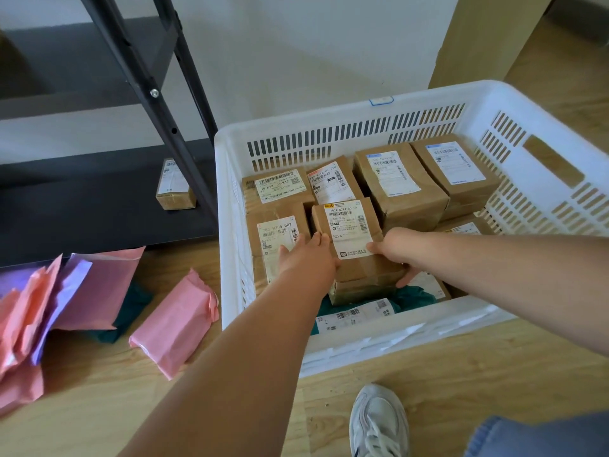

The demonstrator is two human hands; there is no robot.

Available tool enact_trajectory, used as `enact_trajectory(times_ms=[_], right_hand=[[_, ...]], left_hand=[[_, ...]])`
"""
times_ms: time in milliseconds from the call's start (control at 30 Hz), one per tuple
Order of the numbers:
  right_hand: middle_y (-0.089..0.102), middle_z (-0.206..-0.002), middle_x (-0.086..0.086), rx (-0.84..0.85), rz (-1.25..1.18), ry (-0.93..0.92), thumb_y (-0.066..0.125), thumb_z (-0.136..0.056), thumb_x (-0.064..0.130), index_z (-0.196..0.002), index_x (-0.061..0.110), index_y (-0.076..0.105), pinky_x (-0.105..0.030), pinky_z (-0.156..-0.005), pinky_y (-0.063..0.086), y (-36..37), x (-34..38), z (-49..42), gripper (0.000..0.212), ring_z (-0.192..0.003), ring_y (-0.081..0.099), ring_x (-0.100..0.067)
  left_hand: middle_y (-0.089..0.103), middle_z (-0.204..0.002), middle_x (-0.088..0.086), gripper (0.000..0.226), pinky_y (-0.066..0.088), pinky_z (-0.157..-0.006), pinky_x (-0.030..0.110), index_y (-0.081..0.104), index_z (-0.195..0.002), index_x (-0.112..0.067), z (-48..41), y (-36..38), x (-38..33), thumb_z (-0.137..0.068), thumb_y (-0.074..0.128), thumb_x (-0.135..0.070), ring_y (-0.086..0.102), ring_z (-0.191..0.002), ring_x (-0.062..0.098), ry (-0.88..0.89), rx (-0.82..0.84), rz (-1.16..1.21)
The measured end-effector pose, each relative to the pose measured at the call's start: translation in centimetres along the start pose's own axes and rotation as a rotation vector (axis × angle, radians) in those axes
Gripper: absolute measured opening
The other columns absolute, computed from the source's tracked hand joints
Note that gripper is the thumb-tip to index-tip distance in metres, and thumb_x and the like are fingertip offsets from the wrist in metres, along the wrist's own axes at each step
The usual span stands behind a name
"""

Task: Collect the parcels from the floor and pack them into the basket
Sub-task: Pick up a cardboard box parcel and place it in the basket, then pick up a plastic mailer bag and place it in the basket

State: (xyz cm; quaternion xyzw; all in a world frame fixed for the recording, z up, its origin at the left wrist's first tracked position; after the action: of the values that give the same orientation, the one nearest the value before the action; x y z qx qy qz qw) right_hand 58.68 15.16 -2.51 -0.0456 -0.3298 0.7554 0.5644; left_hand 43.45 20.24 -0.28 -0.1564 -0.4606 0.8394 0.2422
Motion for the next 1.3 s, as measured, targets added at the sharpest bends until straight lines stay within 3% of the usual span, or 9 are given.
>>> enact_trajectory(times_ms=[200,333,467,600,733,833,933,1133,1300], right_hand=[[0.051,-0.132,-0.02,-0.002,0.069,0.004,0.054,-0.096,0.039,-0.14,0.009,0.04,-0.045,-0.075,0.059,-0.1,0.4,-0.1,0.055,-0.109,0.057,-0.04],[0.054,-0.13,-0.02,-0.046,0.254,-0.072,0.056,-0.096,0.035,-0.139,0.006,0.043,-0.044,-0.074,0.059,-1.2,2.0,0.8,0.053,-0.098,0.063,-0.037],[0.054,-0.132,-0.019,-0.169,0.49,-0.216,0.053,-0.099,0.029,-0.141,0.004,0.042,-0.036,-0.085,0.054,-1.9,4.5,2.9,0.05,-0.109,0.061,-0.032],[0.059,-0.13,-0.013,-0.274,0.567,-0.366,0.05,-0.1,0.023,-0.132,0.006,0.051,-0.028,-0.077,0.046,-2.6,6.8,4.9,0.036,-0.111,0.061,-0.026],[0.063,-0.108,-0.01,-0.355,0.576,-0.531,0.053,-0.097,0.026,-0.137,0.009,0.042,-0.032,-0.066,0.049,-3.3,8.8,7.9,0.045,-0.084,0.062,-0.021],[0.061,-0.12,-0.01,-0.409,0.56,-0.699,0.058,-0.094,0.028,-0.134,0.013,0.046,-0.041,-0.08,0.053,-3.1,11.3,12.2,0.044,-0.096,0.062,-0.026],[0.058,-0.127,-0.01,-0.445,0.49,-0.816,0.057,-0.095,0.029,-0.139,0.014,0.044,-0.043,-0.085,0.053,-1.6,13.8,17.2,0.048,-0.1,0.062,-0.028],[0.051,-0.141,-0.006,-0.398,0.349,-1.009,0.058,-0.095,0.034,-0.141,0.019,0.045,-0.031,-0.087,0.041,4.9,19.2,26.1,0.05,-0.117,0.056,-0.025],[0.05,-0.141,-0.005,-0.277,0.322,-1.157,0.057,-0.095,0.033,-0.14,0.02,0.046,-0.031,-0.096,0.038,14.5,23.1,33.7,0.048,-0.125,0.05,-0.025]], left_hand=[[-0.003,-0.163,0.0,0.069,0.011,-0.116,0.059,0.008,-0.156,-0.022,-0.1,0.1,0.3,-0.1,0.046,-0.025,-0.004,-0.149,0.028,-0.026,0.004,0.012],[-0.007,-0.163,0.0,0.07,0.009,-0.117,0.059,0.001,-0.156,-0.026,0.3,0.0,0.9,-0.101,0.042,-0.038,-0.004,-0.149,0.028,-0.049,-0.018,0.063],[-0.006,-0.163,-0.001,0.067,0.007,-0.117,0.057,-0.002,-0.155,-0.03,1.4,0.0,1.7,-0.102,0.04,-0.036,0.001,-0.15,0.028,-0.07,-0.056,0.153],[0.003,-0.163,-0.001,0.066,0.007,-0.119,0.054,0.005,-0.155,-0.026,2.7,-1.5,2.1,-0.101,0.042,-0.025,0.008,-0.149,0.026,-0.053,-0.198,0.136],[0.007,-0.162,0.002,0.059,0.002,-0.12,0.052,0.019,-0.153,-0.02,6.8,-5.6,2.8,-0.099,0.043,-0.024,0.002,-0.15,0.023,-0.03,-0.455,0.134],[-0.008,-0.163,0.005,0.069,-0.002,-0.121,0.051,0.007,-0.155,-0.019,10.6,-7.6,5.7,-0.098,0.045,-0.017,-0.009,-0.15,0.025,-0.108,-0.649,0.1],[-0.012,-0.162,0.007,0.073,-0.007,-0.119,0.05,-0.002,-0.155,-0.02,14.3,-7.4,10.4,-0.099,0.043,-0.02,-0.012,-0.149,0.027,-0.209,-0.725,0.064],[-0.012,-0.162,0.01,0.066,0.0,-0.121,0.051,-0.003,-0.155,-0.018,22.9,-4.1,20.9,-0.103,0.036,-0.026,-0.01,-0.149,0.03,-0.468,-0.675,0.098],[-0.01,-0.162,0.011,0.066,0.004,-0.12,0.051,-0.003,-0.155,-0.016,31.5,-0.4,28.6,-0.102,0.035,-0.027,-0.006,-0.149,0.029,-0.701,-0.619,0.167]])
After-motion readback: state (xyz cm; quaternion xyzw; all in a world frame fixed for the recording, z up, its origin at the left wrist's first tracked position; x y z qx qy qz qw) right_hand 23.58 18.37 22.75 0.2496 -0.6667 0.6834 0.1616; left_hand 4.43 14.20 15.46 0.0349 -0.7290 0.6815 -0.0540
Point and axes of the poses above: each hand's wrist, its own z-axis away from the middle knuckle, its own y-axis out of the palm, x = y × z, the point moved 10 cm from there along -z, towards the middle knuckle
